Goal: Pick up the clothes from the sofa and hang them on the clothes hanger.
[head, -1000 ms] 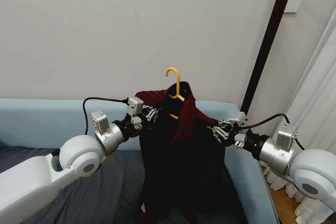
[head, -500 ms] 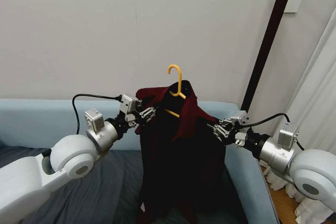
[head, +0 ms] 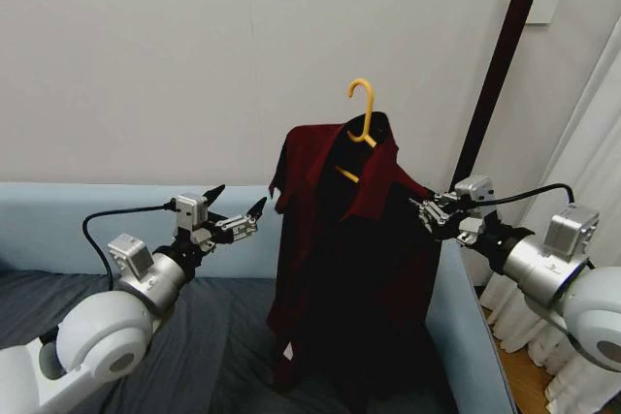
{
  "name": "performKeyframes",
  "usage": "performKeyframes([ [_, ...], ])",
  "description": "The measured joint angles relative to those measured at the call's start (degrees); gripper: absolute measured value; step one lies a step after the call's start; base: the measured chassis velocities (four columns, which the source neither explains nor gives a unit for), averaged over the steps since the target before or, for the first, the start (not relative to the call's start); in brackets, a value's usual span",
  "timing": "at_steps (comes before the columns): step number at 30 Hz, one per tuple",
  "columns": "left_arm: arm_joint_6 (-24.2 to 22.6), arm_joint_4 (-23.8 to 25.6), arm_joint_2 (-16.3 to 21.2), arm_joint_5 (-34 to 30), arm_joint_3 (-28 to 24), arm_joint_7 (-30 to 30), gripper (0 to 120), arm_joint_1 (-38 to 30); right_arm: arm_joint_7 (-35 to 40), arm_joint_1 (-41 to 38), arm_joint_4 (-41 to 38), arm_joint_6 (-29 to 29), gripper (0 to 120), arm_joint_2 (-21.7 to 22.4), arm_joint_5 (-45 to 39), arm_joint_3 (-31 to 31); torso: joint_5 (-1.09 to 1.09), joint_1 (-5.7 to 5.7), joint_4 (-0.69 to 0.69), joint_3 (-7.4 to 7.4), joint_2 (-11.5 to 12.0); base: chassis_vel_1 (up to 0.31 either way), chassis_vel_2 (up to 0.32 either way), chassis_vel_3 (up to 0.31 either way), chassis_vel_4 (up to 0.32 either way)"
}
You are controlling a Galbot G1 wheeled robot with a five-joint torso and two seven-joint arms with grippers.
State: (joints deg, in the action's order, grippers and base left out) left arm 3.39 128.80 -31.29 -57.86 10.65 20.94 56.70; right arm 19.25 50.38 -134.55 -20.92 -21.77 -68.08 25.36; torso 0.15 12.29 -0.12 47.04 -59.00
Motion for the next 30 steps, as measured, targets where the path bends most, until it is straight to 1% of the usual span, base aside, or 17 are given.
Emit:
performKeyframes([
  [2, 2.52, 0.05, -2.77, 2.17, 5.11, -0.09, 112, 7.15, 4.02, 0.56, -0.28, -0.17, 8, -0.69, -0.01, 2.01, 0.00, 0.00, 0.00, 0.00, 0.00, 0.000, 0.000, 0.000, 0.000],
  [3, 2.52, 0.05, -2.77, 2.17, 5.11, -0.09, 112, 7.15, 4.02, 0.56, -0.28, -0.17, 8, -0.69, -0.01, 2.01, 0.00, 0.00, 0.00, 0.00, 0.00, 0.000, 0.000, 0.000, 0.000],
  [5, 4.30, -0.19, -5.74, 5.34, 10.84, -1.83, 114, 16.21, 6.25, 0.56, -0.25, -0.78, 8, -1.81, 0.34, 3.61, 0.00, 0.00, 0.05, 0.01, 0.00, 0.000, 0.000, 0.000, 0.000],
  [7, 6.46, -1.17, -8.86, 7.83, 15.00, -4.07, 115, 22.97, 6.71, 0.78, -0.14, -1.57, 8, -2.10, 1.76, 4.68, 0.01, 0.00, 0.09, 0.00, 0.00, 0.000, 0.000, 0.000, 0.000],
  [8, 6.46, -1.17, -8.86, 7.83, 15.00, -4.07, 115, 22.97, 6.71, 0.78, -0.14, -1.57, 8, -2.10, 1.76, 4.68, 0.01, 0.00, 0.09, 0.00, 0.00, 0.000, 0.000, 0.000, 0.000],
  [10, 8.93, -3.02, -11.76, 9.66, 16.23, -5.19, 115, 26.36, 7.38, 1.83, -0.75, -2.77, 8, -1.82, 1.62, 6.30, 0.01, 0.00, 0.07, 0.00, 0.00, 0.000, 0.000, 0.000, 0.000],
  [12, 12.32, -5.60, -15.55, 13.87, 16.15, -6.43, 113, 28.90, 8.90, 2.80, -1.71, -4.49, 8, -1.14, 0.59, 8.59, -0.02, 0.00, 0.02, 0.00, 0.00, 0.000, 0.000, 0.000, 0.000],
  [13, 13.29, -6.34, -17.03, 16.02, 15.95, -7.17, 111, 29.87, 9.80, 2.83, -2.04, -5.35, 8, -0.48, -0.27, 9.62, 0.00, 0.00, 0.01, 0.00, 0.00, 0.000, 0.000, 0.000, 0.000],
  [14, 13.29, -6.34, -17.03, 16.02, 15.95, -7.17, 111, 29.87, 9.80, 2.83, -2.04, -5.35, 8, -0.48, -0.27, 9.62, 0.00, 0.00, 0.01, 0.00, 0.00, 0.000, 0.000, 0.000, 0.000],
  [18, 15.23, -7.89, -21.50, 21.84, 15.80, -9.77, 104, 33.55, 13.45, 2.41, -2.09, -9.53, 8, 2.53, -4.53, 12.94, 0.01, 0.00, 0.04, 0.00, 0.00, 0.000, 0.000, 0.000, 0.000],
  [19, 15.23, -7.89, -21.50, 21.84, 15.80, -9.77, 104, 33.55, 13.45, 2.41, -2.09, -9.53, 8, 2.53, -4.53, 12.94, 0.01, 0.00, 0.04, 0.00, 0.00, 0.000, 0.000, 0.000, 0.000],
  [22, 17.39, -9.57, -24.20, 26.41, 15.71, -10.60, 101, 35.58, 17.76, 1.53, -2.03, -13.56, 8, 4.40, -8.86, 15.59, 0.02, 0.00, 0.03, 0.00, 0.00, 0.000, 0.000, 0.000, 0.000],
  [23, 17.39, -9.57, -24.20, 26.41, 15.71, -10.60, 101, 35.58, 17.76, 1.53, -2.03, -13.56, 8, 4.40, -8.86, 15.59, 0.02, 0.00, 0.03, 0.00, 0.00, 0.000, 0.000, 0.000, 0.000],
  [25, 19.87, -10.96, -27.08, 30.92, 15.49, -10.20, 100, 36.66, 20.79, 1.20, -1.82, -16.16, 8, 5.34, -11.48, 18.05, 0.00, 0.00, 0.04, 0.00, 0.00, 0.000, 0.000, 0.000, 0.000],
  [28, 20.91, -11.36, -30.53, 32.32, 15.48, -10.03, 100, 38.01, 23.01, 1.46, -1.10, -18.64, 8, 5.84, -13.39, 21.76, 0.01, 0.00, 0.03, 0.00, 0.00, 0.000, 0.000, 0.000, 0.000],
  [29, 20.91, -11.36, -30.53, 32.32, 15.48, -10.03, 100, 38.01, 23.01, 1.46, -1.10, -18.64, 8, 5.84, -13.39, 21.76, 0.01, 0.00, 0.03, 0.00, 0.00, 0.000, 0.000, 0.000, 0.000],
  [30, 21.15, -11.37, -31.91, 32.62, 15.72, -10.06, 100, 38.78, 23.32, 1.60, -0.47, -19.39, 8, 6.07, -13.83, 23.14, 0.00, 0.00, 0.03, 0.00, 0.00, 0.000, 0.000, 0.000, 0.000],
])
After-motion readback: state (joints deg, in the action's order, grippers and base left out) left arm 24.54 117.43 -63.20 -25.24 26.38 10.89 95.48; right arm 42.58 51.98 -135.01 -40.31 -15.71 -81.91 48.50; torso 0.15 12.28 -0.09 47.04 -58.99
